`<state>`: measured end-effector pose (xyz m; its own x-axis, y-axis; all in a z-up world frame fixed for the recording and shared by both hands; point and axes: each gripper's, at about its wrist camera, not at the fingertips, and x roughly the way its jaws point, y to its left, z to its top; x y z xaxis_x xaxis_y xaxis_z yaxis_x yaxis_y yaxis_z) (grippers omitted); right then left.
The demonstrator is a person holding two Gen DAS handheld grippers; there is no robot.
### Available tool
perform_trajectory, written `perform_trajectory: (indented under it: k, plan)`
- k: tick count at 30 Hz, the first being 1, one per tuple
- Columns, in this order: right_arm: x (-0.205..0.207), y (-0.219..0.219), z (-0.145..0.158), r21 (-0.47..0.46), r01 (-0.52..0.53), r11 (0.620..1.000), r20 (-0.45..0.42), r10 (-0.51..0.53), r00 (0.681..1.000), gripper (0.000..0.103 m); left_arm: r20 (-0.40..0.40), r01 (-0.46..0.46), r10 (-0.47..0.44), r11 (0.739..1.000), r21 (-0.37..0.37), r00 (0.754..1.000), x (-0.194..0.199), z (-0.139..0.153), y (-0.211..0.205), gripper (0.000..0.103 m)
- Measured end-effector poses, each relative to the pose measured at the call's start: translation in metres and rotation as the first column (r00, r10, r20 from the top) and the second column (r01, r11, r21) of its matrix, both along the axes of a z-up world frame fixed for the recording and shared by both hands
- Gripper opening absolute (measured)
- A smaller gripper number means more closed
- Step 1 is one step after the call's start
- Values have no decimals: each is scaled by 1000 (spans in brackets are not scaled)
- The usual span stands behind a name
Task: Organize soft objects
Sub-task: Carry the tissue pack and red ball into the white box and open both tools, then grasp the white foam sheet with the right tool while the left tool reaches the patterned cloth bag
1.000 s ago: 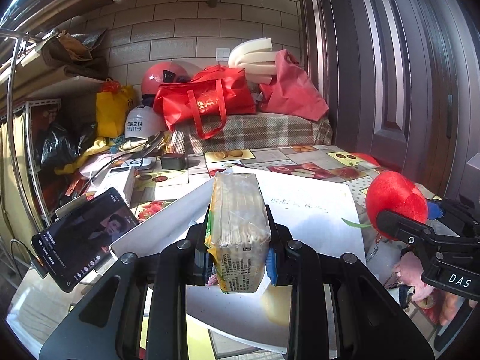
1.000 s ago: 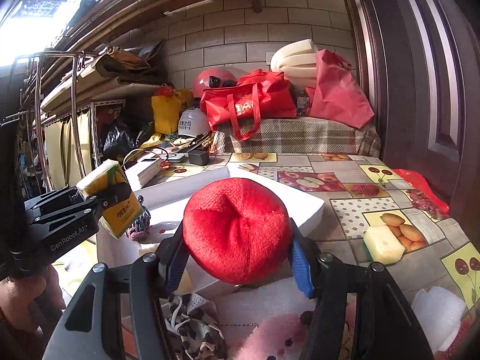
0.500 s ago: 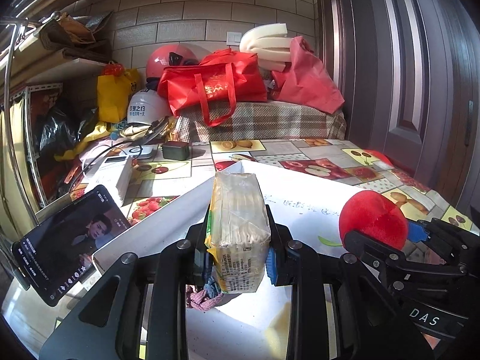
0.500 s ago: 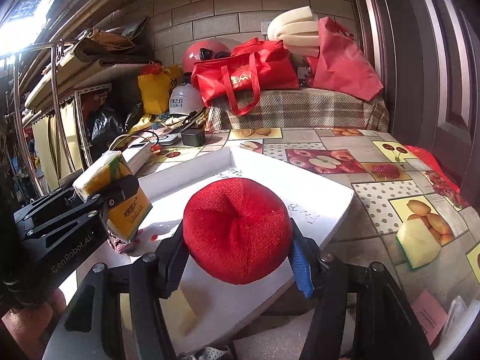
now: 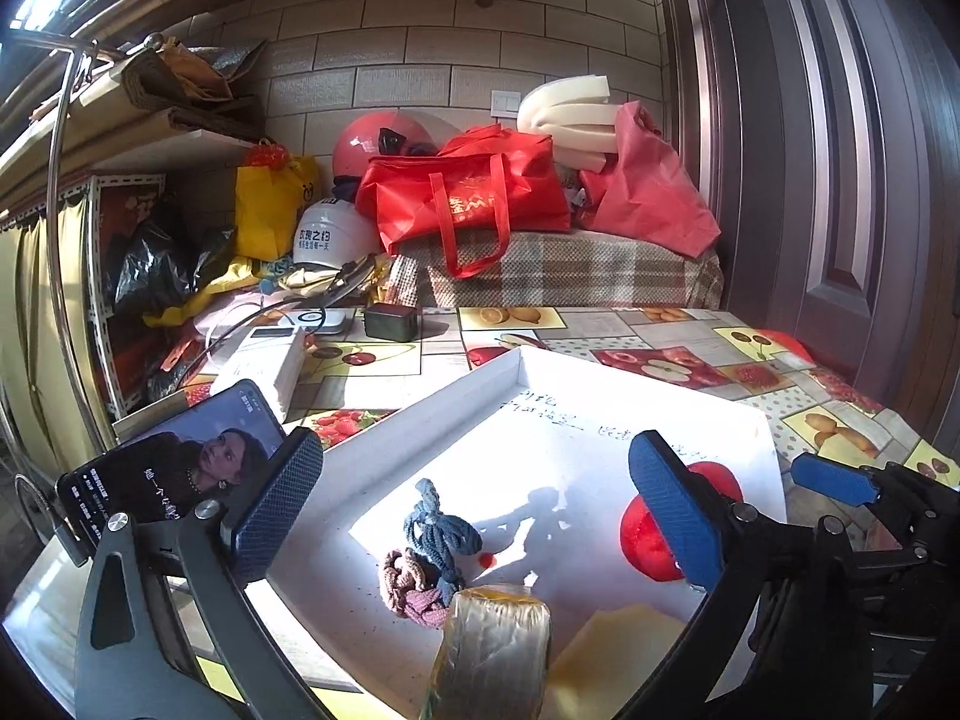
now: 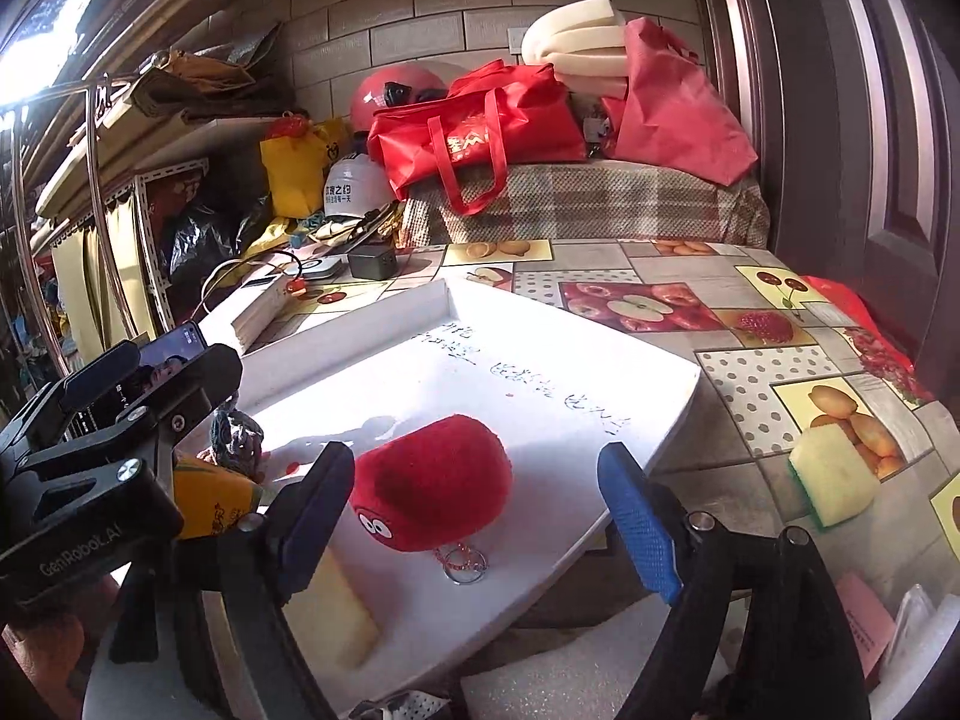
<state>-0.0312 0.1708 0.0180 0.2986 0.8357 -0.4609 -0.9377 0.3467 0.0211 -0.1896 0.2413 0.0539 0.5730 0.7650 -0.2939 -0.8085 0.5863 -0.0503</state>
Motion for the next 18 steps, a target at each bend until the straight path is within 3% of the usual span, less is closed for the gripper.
perform_trajectory:
  k: [18]
  plan:
    - [-8, -16, 6, 76, 30, 997, 59, -34, 998, 85, 26, 5, -6, 1000, 29, 1000, -3, 4, -3, 103]
